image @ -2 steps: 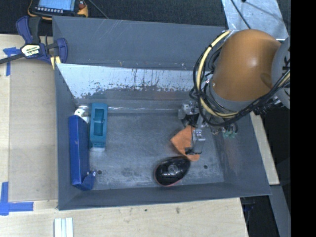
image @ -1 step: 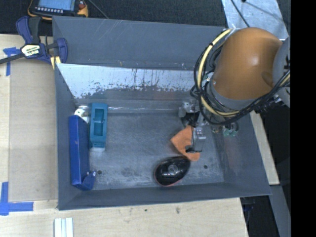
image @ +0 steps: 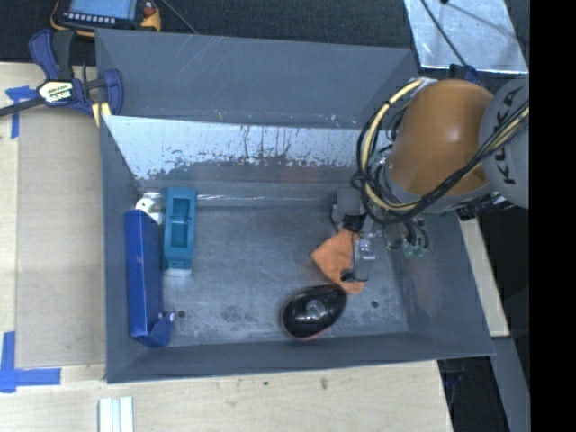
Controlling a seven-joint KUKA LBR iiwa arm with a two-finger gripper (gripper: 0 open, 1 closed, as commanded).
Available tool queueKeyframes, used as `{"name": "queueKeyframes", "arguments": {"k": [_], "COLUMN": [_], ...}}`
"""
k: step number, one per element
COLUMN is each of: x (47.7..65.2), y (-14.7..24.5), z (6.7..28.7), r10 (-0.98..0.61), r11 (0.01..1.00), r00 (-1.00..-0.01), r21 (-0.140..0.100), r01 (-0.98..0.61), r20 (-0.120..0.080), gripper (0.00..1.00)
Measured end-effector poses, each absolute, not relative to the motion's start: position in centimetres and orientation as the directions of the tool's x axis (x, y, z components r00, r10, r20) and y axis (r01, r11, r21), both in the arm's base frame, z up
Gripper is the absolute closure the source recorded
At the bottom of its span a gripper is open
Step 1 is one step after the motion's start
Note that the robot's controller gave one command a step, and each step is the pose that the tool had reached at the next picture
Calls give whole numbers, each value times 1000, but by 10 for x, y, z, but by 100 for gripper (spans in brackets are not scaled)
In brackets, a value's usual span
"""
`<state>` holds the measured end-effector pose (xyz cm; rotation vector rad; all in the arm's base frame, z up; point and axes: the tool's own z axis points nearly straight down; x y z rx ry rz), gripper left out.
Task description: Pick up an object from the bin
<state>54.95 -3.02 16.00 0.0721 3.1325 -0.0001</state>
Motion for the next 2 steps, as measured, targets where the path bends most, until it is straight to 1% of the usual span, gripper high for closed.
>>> {"name": "queueKeyframes", "arguments": {"k": [1,2], "x": [552,572], "y": [-60,-67], "z": [71,70], "r10": [42,-184], "r11": [999,983], "r00": [-999,-983], "r21": [0,0], "r01": [42,-184], "r20": [-4,-1], "gripper": [0,0]}}
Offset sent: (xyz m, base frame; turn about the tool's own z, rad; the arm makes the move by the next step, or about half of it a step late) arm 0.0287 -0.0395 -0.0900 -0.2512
